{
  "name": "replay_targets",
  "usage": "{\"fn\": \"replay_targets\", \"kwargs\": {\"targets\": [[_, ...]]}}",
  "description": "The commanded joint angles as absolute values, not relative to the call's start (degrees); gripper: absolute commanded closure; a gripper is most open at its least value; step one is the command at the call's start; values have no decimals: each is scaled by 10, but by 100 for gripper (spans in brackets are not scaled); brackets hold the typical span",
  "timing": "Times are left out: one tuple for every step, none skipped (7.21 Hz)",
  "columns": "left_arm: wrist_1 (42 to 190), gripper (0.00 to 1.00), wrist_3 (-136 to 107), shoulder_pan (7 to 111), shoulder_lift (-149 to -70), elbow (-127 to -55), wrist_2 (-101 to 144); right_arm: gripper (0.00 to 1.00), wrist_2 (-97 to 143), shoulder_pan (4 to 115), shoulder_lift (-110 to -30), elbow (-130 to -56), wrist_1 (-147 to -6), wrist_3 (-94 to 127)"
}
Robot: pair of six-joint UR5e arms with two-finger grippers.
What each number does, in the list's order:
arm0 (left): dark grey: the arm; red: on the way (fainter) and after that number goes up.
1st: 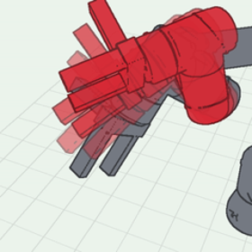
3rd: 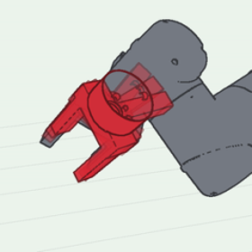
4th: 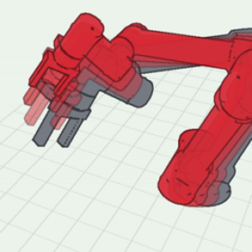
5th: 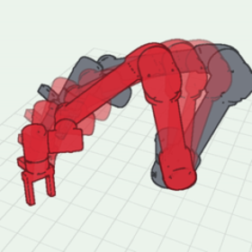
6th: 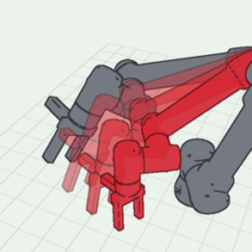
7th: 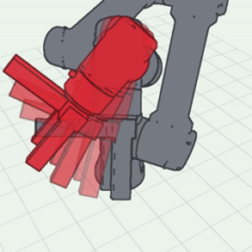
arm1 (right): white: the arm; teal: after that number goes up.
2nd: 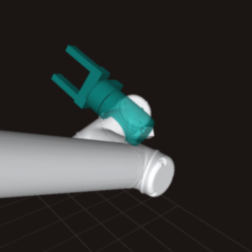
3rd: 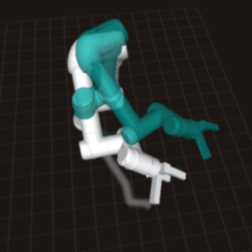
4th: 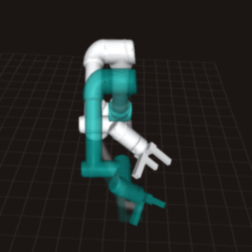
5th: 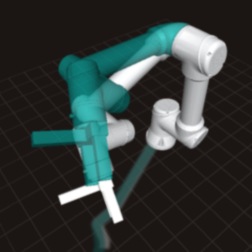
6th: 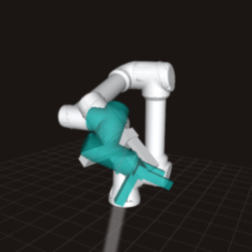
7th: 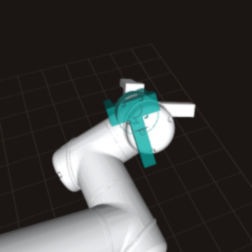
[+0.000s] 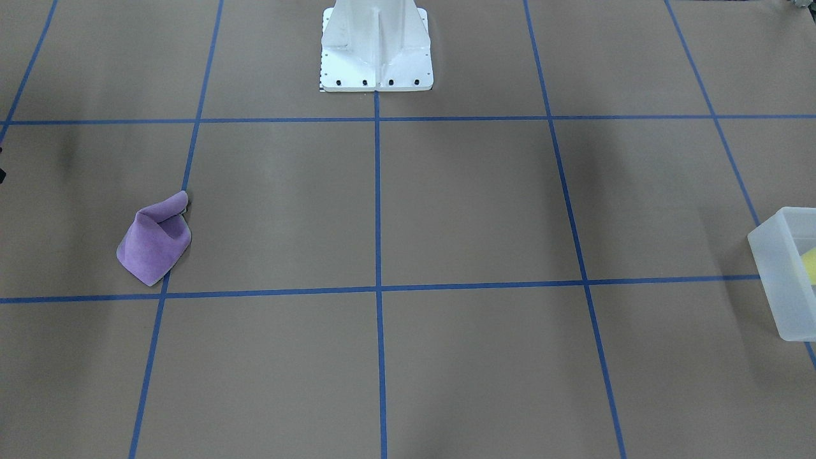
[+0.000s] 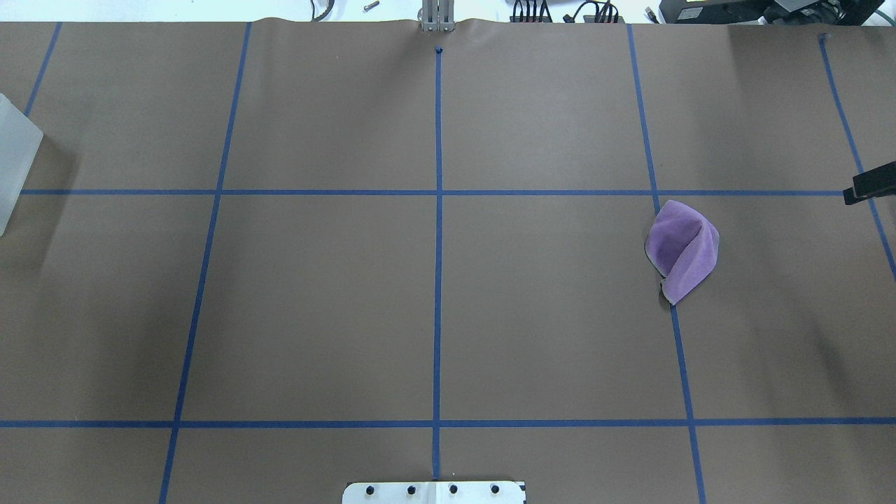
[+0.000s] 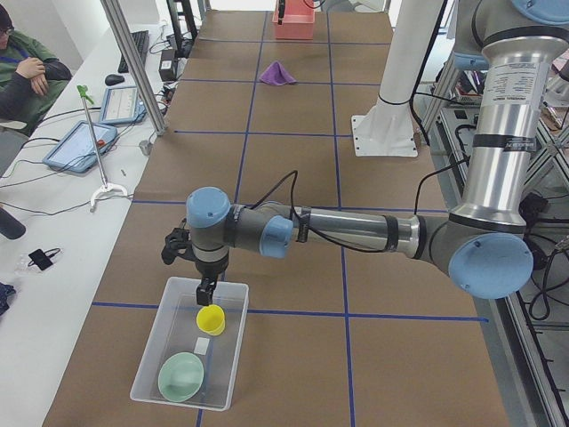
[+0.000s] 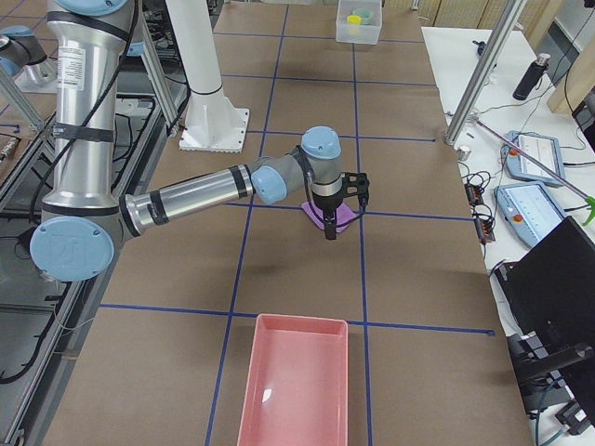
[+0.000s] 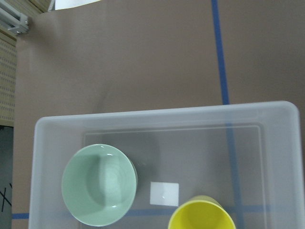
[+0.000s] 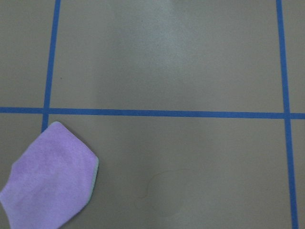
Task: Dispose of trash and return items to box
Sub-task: 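Reach the right gripper to the purple cloth and pinch it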
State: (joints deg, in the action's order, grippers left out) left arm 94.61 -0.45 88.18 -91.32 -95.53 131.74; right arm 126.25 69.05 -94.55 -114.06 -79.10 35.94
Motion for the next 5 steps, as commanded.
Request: {"fn": "replay_targets", "kwargs": {"targets": [[927, 1, 7, 883, -855, -1030, 1332, 0, 1215, 614, -891, -1136, -792, 483], [928, 1, 7, 883, -856, -1030, 1332, 0, 1174, 574, -870, -1136, -792, 531], [928, 1, 7, 883, -857, -1030, 1331, 0, 1134, 529, -846, -1129, -792, 583], [929, 1, 7, 883, -858, -1030, 1331, 2, 1101, 497, -823, -1122, -792, 624], [928, 1, 7, 883, -862, -1029, 1328, 12, 1073, 474, -804, -1104, -792, 643]]}}
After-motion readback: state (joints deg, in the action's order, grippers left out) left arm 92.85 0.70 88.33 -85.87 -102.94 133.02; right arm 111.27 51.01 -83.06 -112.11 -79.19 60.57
